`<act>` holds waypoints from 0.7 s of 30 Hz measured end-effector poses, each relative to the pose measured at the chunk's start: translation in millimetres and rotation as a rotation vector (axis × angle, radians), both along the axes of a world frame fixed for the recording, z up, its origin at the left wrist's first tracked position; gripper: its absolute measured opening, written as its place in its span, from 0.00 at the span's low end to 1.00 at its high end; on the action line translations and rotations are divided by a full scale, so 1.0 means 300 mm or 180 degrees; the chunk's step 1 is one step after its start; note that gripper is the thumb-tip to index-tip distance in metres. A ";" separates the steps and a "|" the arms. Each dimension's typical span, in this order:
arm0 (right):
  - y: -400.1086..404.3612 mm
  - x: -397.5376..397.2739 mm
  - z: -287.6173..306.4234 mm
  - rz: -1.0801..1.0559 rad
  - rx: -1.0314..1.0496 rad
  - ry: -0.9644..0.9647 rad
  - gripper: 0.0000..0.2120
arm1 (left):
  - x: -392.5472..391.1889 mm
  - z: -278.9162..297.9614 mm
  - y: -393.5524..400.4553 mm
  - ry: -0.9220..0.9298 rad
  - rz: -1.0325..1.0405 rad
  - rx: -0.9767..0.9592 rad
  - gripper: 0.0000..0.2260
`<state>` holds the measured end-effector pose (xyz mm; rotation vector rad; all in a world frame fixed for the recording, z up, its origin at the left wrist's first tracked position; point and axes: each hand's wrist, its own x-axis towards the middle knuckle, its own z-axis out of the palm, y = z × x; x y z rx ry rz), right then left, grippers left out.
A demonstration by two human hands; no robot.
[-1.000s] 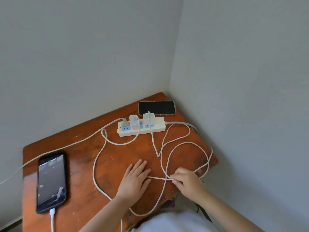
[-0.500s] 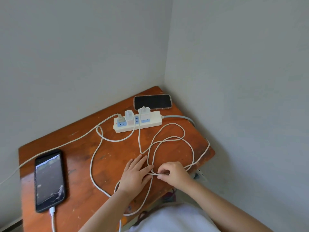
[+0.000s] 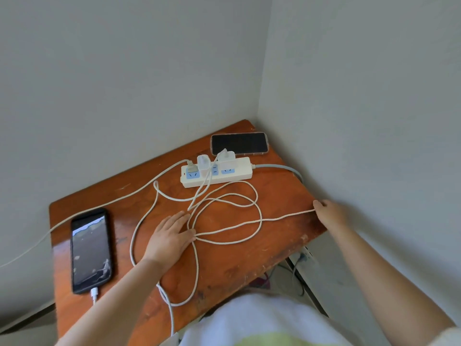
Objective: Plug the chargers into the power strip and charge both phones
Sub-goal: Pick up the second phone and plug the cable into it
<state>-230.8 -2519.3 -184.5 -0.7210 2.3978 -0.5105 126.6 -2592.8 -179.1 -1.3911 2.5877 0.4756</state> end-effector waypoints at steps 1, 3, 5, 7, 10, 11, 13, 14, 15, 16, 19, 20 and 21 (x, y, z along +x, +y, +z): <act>-0.016 -0.003 0.005 -0.0095 -0.0157 -0.0134 0.13 | -0.010 0.006 0.003 -0.0045 -0.0054 -0.0055 0.15; -0.026 0.020 0.027 0.0018 -0.0494 0.0257 0.13 | -0.043 0.008 0.023 -0.0052 -0.0105 -0.0206 0.15; -0.020 0.089 0.069 0.0484 -0.1005 0.0692 0.15 | -0.093 0.008 0.060 0.0228 -0.0125 -0.0284 0.16; -0.007 0.180 0.097 0.1364 -0.1491 0.0708 0.15 | -0.159 0.012 0.095 0.0589 -0.0211 -0.0124 0.17; 0.028 0.288 0.106 0.2376 -0.1603 0.0540 0.15 | -0.249 0.018 0.106 0.0890 0.0014 -0.0007 0.17; 0.044 0.306 0.098 0.2481 -0.1607 0.0625 0.15 | -0.265 0.021 0.099 0.0955 0.0191 -0.0012 0.17; 0.076 0.315 0.067 0.2571 -0.1409 0.0918 0.14 | -0.272 0.021 0.083 0.0948 0.0371 0.0024 0.17; 0.092 0.310 0.050 0.2580 -0.1158 0.1005 0.13 | -0.267 0.018 0.076 0.0867 0.0340 0.0069 0.17; 0.107 0.308 0.042 0.2542 -0.0876 0.1010 0.11 | -0.260 0.015 0.071 0.0773 0.0266 0.0115 0.17; 0.120 0.304 0.038 0.2443 -0.0699 0.0950 0.09 | -0.252 0.012 0.067 0.0694 0.0189 0.0152 0.17; 0.118 0.289 0.043 0.1984 -0.0853 0.0868 0.06 | -0.239 0.016 0.062 0.0666 0.0107 0.0164 0.16; 0.100 0.289 0.052 0.1949 -0.0934 0.0865 0.08 | -0.241 0.022 0.062 0.0714 0.0109 0.0130 0.16; 0.070 0.292 0.063 0.1957 -0.0960 0.0853 0.08 | -0.245 0.033 0.062 0.0783 0.0107 0.0083 0.16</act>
